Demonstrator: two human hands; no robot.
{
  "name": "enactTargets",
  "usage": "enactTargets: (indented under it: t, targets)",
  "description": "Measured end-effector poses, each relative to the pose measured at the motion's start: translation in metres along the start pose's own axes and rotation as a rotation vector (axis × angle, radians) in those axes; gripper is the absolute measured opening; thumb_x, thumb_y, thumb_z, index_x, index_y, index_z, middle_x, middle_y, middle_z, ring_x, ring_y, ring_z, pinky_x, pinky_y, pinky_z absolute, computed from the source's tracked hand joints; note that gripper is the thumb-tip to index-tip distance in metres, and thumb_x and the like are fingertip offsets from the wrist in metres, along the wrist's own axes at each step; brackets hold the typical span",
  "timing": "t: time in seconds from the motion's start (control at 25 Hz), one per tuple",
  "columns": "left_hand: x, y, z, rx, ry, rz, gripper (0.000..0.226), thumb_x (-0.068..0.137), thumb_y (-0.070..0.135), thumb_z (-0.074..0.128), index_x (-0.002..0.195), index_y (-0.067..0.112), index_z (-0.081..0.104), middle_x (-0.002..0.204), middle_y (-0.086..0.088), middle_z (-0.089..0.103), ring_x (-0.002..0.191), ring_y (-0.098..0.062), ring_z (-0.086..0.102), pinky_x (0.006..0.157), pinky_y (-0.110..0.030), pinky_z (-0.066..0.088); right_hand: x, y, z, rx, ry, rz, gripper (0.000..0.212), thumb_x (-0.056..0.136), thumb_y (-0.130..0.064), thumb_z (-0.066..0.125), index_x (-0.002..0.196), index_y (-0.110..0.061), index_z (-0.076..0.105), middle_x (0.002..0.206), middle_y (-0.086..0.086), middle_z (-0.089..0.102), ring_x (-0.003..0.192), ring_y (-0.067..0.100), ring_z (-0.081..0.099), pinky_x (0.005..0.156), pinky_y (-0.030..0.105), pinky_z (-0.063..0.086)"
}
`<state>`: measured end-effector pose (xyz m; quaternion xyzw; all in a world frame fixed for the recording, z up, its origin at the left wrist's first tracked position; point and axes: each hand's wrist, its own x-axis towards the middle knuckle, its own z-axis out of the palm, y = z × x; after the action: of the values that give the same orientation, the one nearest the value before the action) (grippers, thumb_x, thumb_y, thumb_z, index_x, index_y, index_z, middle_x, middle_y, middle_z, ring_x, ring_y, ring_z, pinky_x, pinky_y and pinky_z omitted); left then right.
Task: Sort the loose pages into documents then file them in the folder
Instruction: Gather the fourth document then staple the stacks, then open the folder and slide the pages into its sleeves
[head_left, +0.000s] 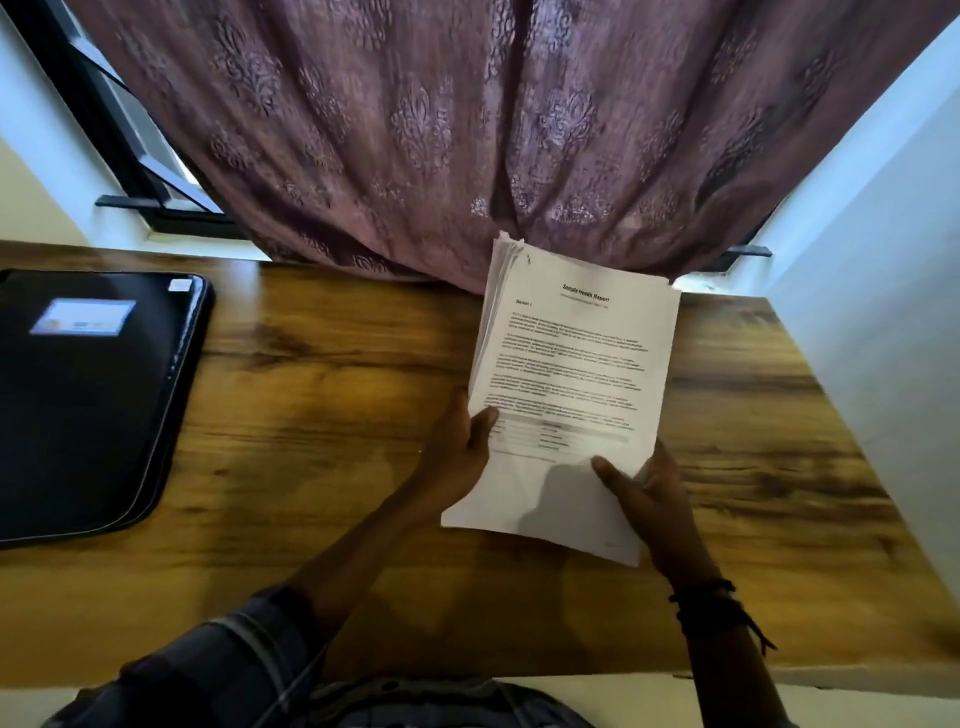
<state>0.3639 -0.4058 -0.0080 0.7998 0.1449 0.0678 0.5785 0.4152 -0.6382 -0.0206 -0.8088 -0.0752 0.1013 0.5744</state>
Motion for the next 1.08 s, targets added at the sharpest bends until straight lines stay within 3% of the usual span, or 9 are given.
enactTargets:
  t: [0.08,0.16,0.24,0.36,0.52,0.68,0.84,0.96,1.08]
  targets:
    - [0.0,-0.011,0.02,0.096,-0.093,-0.064,0.037,0.104,0.021,0.043,0.139,0.011,0.036,0.138,-0.003,0.053,0.121,-0.014,0.054,0.083,-0.011,0.046,-0.001,0.011,-0.012,-0.174,0.035,0.112,0.055,0.085,-0.025,0.073,0.131,-0.011,0.045,0.128,0.005,0.057,0.11,0.021,0.06,0.076,0.03,0.055]
    - [-0.006,-0.02,0.036,0.298,-0.173,-0.093,0.042,0.103,0.019,0.044,0.143,0.008,0.032,0.144,-0.011,0.048,0.13,-0.024,0.047,0.094,-0.023,0.042,-0.006,0.02,-0.013,-0.299,0.093,0.176,0.059,0.085,-0.016,0.073,0.133,-0.004,0.042,0.13,0.014,0.053,0.111,0.026,0.056,0.08,0.031,0.049]
    - [-0.008,-0.026,0.038,0.468,-0.159,-0.087,0.046,0.103,0.021,0.045,0.143,0.003,0.032,0.143,-0.016,0.045,0.13,-0.029,0.045,0.097,-0.029,0.039,-0.01,0.025,-0.007,-0.418,0.128,0.177,0.06,0.084,-0.015,0.074,0.134,0.001,0.043,0.131,0.02,0.051,0.118,0.033,0.051,0.088,0.036,0.045]
    - [-0.008,-0.028,0.027,0.462,-0.177,-0.088,0.051,0.1,0.026,0.052,0.142,0.003,0.033,0.142,-0.015,0.046,0.126,-0.029,0.049,0.097,-0.032,0.041,-0.013,0.025,0.006,-0.672,0.215,0.134,0.071,0.08,-0.023,0.078,0.134,0.005,0.042,0.13,0.026,0.047,0.122,0.039,0.04,0.098,0.045,0.036]
    - [-0.017,-0.03,-0.02,0.463,-0.059,-0.056,0.061,0.098,0.035,0.053,0.149,0.012,0.028,0.14,-0.011,0.044,0.118,-0.024,0.052,0.09,-0.032,0.045,-0.016,-0.02,0.054,-0.556,0.277,-0.046,0.075,0.082,-0.024,0.077,0.14,0.002,0.038,0.132,0.022,0.048,0.123,0.036,0.042,0.101,0.04,0.034]
    - [-0.033,-0.031,-0.101,0.288,0.11,0.004,0.061,0.094,0.036,0.06,0.144,0.009,0.038,0.124,-0.01,0.053,0.092,-0.013,0.05,0.075,-0.027,0.04,-0.015,-0.076,0.141,-0.324,0.075,-0.139,0.077,0.087,-0.029,0.071,0.147,-0.006,0.028,0.141,0.014,0.042,0.128,0.028,0.044,0.106,0.044,0.041]
    - [-0.055,-0.065,-0.214,0.476,0.457,0.056,0.063,0.085,0.05,0.052,0.127,0.004,0.052,0.112,-0.019,0.058,0.099,-0.037,0.055,0.085,-0.044,0.046,-0.024,-0.123,0.241,-0.228,-0.247,-0.105,0.082,0.09,-0.041,0.065,0.152,-0.014,0.019,0.147,0.005,0.035,0.129,0.019,0.042,0.106,0.04,0.04]
    - [-0.071,-0.095,-0.3,0.646,0.728,-0.264,0.07,0.085,0.052,0.056,0.137,0.006,0.044,0.136,-0.022,0.046,0.125,-0.044,0.04,0.102,-0.055,0.033,-0.031,-0.14,0.309,-0.168,-0.422,-0.076,0.081,0.089,-0.043,0.066,0.15,-0.015,0.021,0.145,0.003,0.037,0.127,0.017,0.044,0.106,0.039,0.042]
    - [-0.089,-0.13,-0.38,0.683,0.786,-0.576,0.08,0.09,0.047,0.06,0.147,0.003,0.026,0.15,-0.027,0.028,0.14,-0.046,0.022,0.111,-0.06,0.019,-0.036,-0.15,0.376,-0.202,-0.598,0.007,0.068,0.089,-0.042,0.066,0.141,-0.011,0.035,0.136,0.0,0.045,0.119,0.016,0.049,0.1,0.037,0.047]
